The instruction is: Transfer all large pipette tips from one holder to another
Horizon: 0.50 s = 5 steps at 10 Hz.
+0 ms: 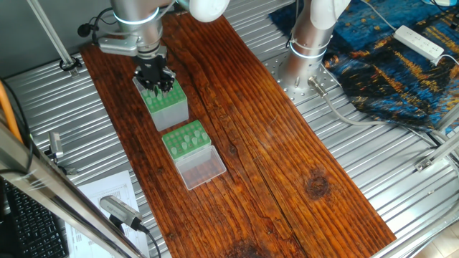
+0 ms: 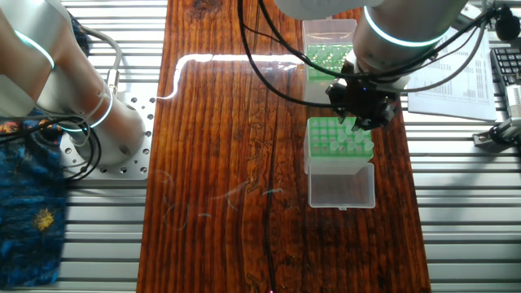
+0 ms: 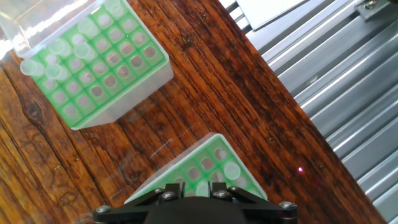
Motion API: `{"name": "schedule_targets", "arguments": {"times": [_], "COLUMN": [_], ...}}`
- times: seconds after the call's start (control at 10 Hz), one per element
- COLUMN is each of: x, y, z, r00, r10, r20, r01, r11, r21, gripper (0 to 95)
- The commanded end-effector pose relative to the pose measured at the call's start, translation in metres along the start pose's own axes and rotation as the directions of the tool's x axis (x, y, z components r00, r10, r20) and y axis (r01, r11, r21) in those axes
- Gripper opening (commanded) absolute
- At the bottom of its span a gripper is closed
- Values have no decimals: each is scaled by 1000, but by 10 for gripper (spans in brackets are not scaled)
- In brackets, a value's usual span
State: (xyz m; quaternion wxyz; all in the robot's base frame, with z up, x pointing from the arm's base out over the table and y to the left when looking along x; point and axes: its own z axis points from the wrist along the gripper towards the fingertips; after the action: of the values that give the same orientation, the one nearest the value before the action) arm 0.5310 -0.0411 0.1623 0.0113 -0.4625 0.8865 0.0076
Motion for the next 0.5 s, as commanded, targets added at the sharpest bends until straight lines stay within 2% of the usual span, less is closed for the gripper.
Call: {"name": "schedule_targets", "arguments": {"times": [0.1,0.5], "x": [0,-6], "y": [0,-4], "z": [0,-2], "r00": [1000,995], "r10": [-24,-100], "r20": [0,-14], "r01": [24,100], "r11": [1000,995], "r21": [2,6], "gripper": [190,190]}}
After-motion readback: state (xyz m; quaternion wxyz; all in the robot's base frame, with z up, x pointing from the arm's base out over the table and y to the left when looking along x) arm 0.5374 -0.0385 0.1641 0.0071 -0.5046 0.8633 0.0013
